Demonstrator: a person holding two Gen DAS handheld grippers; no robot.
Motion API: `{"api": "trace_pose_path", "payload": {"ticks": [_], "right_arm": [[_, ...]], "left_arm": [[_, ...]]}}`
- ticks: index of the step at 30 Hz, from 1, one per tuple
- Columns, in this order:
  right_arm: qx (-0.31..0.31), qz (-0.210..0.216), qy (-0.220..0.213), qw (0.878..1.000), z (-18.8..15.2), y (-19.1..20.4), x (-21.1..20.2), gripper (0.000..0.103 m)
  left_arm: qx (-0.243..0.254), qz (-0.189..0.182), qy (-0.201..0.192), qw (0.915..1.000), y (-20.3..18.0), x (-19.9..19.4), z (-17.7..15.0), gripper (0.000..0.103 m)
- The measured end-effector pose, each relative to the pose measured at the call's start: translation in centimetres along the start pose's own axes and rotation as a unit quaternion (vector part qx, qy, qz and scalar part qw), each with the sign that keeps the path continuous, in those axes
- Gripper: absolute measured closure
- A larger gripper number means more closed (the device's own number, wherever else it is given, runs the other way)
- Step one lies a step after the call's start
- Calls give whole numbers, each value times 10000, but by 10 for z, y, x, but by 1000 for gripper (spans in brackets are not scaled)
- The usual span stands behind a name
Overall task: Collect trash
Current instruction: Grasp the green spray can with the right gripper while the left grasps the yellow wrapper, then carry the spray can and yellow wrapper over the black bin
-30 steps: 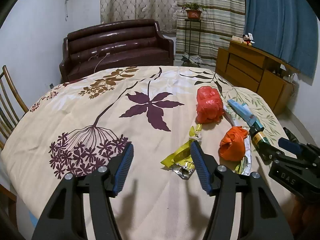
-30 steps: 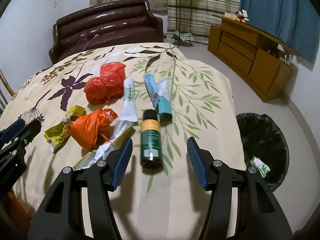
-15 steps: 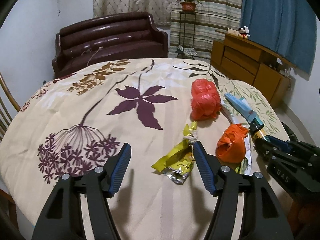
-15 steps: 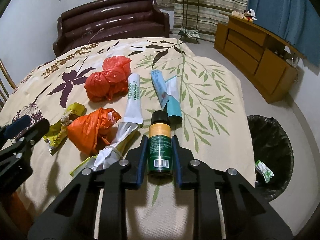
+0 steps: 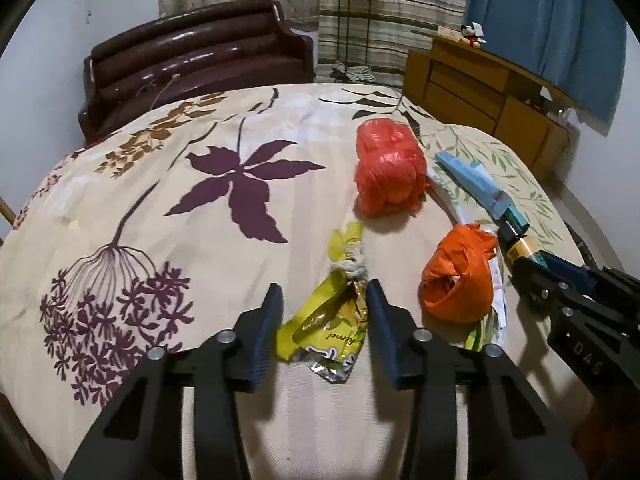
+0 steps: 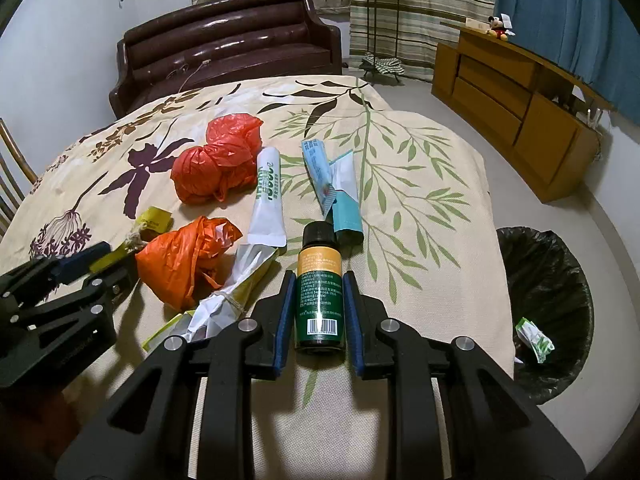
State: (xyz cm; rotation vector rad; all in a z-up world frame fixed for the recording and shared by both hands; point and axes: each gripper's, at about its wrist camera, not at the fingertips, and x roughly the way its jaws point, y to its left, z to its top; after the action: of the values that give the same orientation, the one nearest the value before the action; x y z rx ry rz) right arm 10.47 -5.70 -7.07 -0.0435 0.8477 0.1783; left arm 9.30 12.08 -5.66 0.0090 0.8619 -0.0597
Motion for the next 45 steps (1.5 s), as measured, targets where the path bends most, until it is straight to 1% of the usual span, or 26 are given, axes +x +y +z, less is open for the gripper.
{"api": "trace_pose_path", "payload": {"ticks": [6,15,23,28,34,45], "right_arm": [[1,3,-3,10000,0,0,0,80],[14,9,-85,10000,-3,1,-7,80],[116,-41,-200,9997,-9,-11,-20,80],[205,-145,-335,9991,-11,-26,-32,80],[337,-327,-472,9978,-14,-53,-45,80],[649,-757,-721,9924,-18,-113,-67,80]], "left_arm": [[79,-5,-128,9999,-2,-4,-1,72],[-137,-37,-301,9994,3,-16,-4,72],[-188,-139,-559,9982,-8,-39,-4,72],[-126,-230,-757,9968,-27,-52,-2,72],[21,-338,-871,9956,-53,-60,1,72],[402,-592,-1049,9919,-116,-59,13,72]]}}
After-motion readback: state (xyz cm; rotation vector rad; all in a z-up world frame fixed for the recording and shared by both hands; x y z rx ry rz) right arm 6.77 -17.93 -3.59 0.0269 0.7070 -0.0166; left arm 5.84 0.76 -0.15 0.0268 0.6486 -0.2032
